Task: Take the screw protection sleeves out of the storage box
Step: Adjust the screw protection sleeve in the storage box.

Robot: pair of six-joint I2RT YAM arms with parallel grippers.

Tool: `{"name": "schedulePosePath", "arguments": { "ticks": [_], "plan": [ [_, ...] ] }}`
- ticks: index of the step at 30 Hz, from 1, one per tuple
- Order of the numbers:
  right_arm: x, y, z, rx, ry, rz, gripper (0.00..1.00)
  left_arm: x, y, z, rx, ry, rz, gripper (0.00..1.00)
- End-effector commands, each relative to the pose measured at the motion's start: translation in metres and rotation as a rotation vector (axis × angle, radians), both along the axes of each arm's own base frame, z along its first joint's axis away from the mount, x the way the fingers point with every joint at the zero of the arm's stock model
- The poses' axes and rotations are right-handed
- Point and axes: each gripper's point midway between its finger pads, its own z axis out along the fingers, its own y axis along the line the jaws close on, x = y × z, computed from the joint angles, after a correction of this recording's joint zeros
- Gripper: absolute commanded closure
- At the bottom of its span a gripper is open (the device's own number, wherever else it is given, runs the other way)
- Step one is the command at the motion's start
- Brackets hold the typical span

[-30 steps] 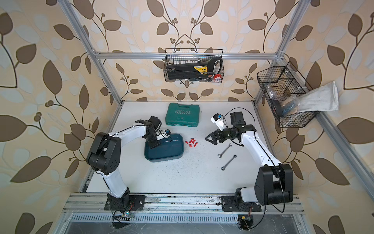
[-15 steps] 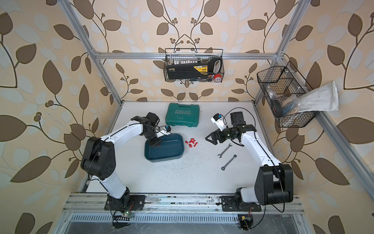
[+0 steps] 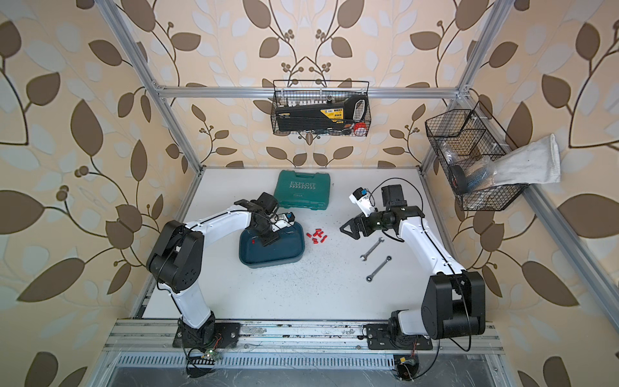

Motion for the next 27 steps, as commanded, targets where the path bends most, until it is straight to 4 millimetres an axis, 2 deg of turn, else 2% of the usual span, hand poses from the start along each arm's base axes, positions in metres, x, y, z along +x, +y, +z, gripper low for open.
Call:
{"name": "schedulePosePath", "arguments": {
  "ticks": [1, 8, 15, 20, 27],
  "plan": [
    [-0.004, 0.000, -0.004, -0.002, 0.013, 0.011, 0.04, 0.009, 0.001, -0.004, 0.019, -0.047, 0.016, 0.93],
    [-0.003, -0.001, -0.005, -0.001, 0.019, 0.011, 0.04, 0.005, 0.006, 0.001, 0.034, -0.061, 0.004, 0.79],
    [-0.003, -0.001, -0.005, -0.001, 0.018, 0.011, 0.04, -0.004, 0.010, 0.013, 0.027, -0.060, -0.012, 0.73],
    [-0.003, -0.001, -0.004, -0.001, 0.015, 0.011, 0.04, -0.010, 0.013, 0.011, 0.037, -0.031, -0.027, 0.68],
    [-0.004, -0.001, -0.004, -0.002, 0.014, 0.009, 0.04, -0.005, 0.014, 0.000, 0.068, -0.006, -0.016, 0.67]
  ]
}}
